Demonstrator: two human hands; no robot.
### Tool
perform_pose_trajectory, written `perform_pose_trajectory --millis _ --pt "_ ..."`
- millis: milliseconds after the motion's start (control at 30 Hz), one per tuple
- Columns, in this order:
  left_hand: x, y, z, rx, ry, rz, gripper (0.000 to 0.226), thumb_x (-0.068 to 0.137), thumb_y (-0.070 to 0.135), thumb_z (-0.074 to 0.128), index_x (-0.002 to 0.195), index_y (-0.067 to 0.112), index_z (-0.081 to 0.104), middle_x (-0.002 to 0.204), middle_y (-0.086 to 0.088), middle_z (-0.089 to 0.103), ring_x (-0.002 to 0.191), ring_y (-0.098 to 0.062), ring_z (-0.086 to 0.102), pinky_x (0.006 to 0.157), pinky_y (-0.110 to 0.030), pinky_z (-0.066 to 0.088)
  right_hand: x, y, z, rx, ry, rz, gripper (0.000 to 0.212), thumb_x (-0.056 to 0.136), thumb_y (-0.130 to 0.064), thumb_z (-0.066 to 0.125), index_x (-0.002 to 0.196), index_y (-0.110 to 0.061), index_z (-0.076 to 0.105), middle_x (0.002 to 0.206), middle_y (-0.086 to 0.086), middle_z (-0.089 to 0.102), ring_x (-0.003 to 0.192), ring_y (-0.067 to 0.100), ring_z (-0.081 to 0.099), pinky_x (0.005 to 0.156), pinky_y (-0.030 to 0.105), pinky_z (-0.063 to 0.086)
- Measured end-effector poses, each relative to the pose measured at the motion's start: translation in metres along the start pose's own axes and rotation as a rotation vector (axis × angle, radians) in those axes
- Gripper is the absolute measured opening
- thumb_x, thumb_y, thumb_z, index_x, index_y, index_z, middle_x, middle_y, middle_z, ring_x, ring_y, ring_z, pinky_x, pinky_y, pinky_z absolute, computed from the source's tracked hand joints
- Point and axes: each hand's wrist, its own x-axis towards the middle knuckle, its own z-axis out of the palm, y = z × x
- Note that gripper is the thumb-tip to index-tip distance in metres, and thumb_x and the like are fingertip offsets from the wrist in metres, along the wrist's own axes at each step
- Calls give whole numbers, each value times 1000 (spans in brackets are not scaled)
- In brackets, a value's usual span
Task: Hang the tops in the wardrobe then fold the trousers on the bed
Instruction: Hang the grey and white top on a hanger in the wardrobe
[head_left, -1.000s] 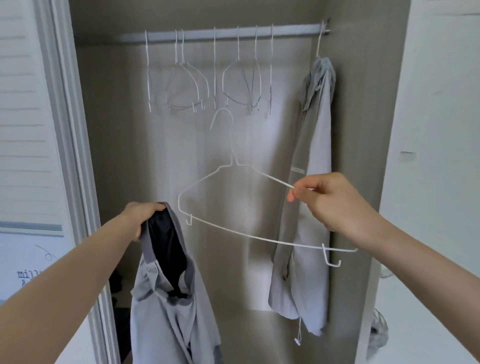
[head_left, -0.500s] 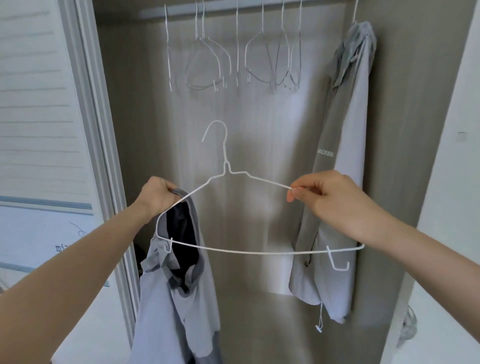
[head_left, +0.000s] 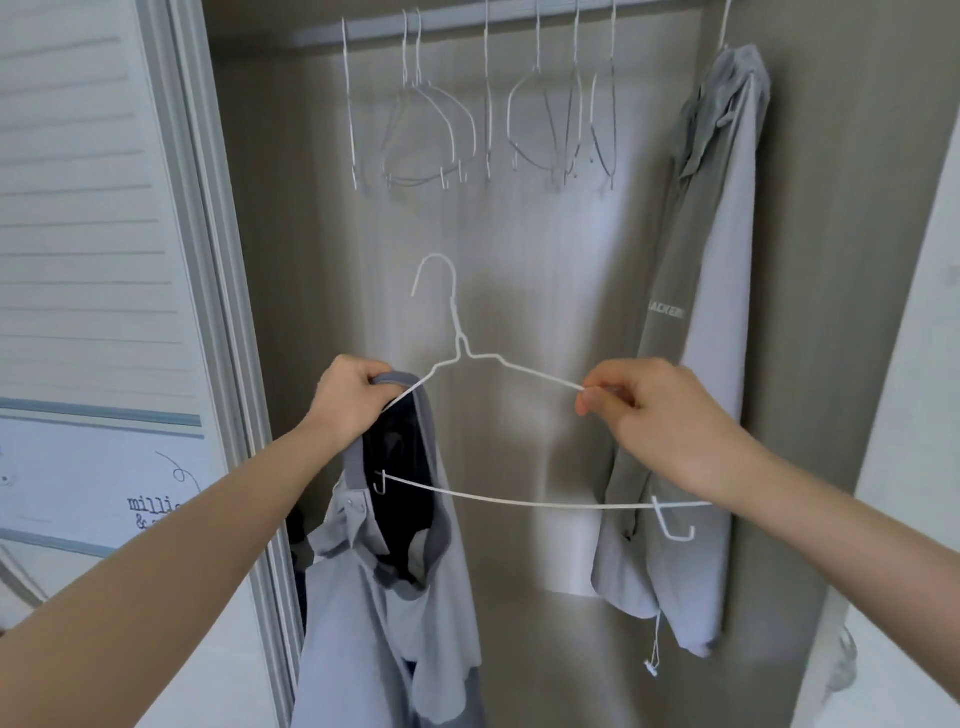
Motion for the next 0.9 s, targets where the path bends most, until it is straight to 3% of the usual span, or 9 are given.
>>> perform_pose_trajectory --millis 133,233,300,367,500,600,667,800,900 --pt "-11 48 8 -456 -44 -46 12 86 4 66 81 -2 75 72 -9 64 68 -15 57 66 -26 46 -15 8 44 140 54 23 30 90 -12 55 64 -28 56 45 -13 49 46 5 46 49 11 33" --pt "-16 79 3 -570 -107 -23 17 88 -2 58 93 -9 72 83 -16 67 77 -22 60 72 -29 48 -33 10 69 427 145 66 28 94 -14 55 69 -24 59 47 -5 40 45 7 32 47 22 27" --pt "-19 94 -9 -552 -188 68 20 90 0 59 104 -4 72 89 -12 71 82 -12 65 77 -20 51 -35 10 68 624 228 94 28 95 -14 55 69 -22 62 46 -6 34 45 8 28 45 22 24" --pt "-17 100 -23 -304 -156 298 25 90 16 66 113 8 72 92 0 68 81 5 59 79 -7 42 -32 13 56 785 284 92 31 95 -11 54 69 -23 64 43 -11 33 43 6 26 43 15 24" --pt "1 94 -43 319 147 594 44 83 66 43 93 29 63 89 8 46 86 -9 36 84 -28 27 -22 12 33 889 303 15 29 94 -13 56 68 -21 65 44 -13 35 43 7 24 43 13 23" --pt "0 111 -39 148 43 611 45 88 60 44 66 21 36 58 9 35 61 -8 34 62 -28 26 -14 9 25 780 343 -24 27 93 -11 57 67 -17 64 46 -8 35 47 10 27 45 18 23" --pt "-1 120 -35 -33 -37 552 43 94 44 56 63 20 39 52 13 39 54 -3 36 57 -22 28 -8 11 22 549 393 -58 26 94 -14 56 69 -20 61 48 -7 37 49 10 30 48 24 26" --pt "3 112 -27 -161 -16 420 36 95 35 60 71 8 56 63 13 47 61 -3 40 61 -21 32 -5 8 3 -115 521 -174 18 90 -18 53 106 -20 63 92 -4 53 88 20 47 79 30 40" --pt "6 110 -23 -270 50 321 42 96 32 59 65 7 46 67 -2 39 58 -5 35 57 -20 29 -26 -10 7 -113 447 -419 39 84 -12 46 122 -15 54 113 4 54 103 20 48 90 24 38"
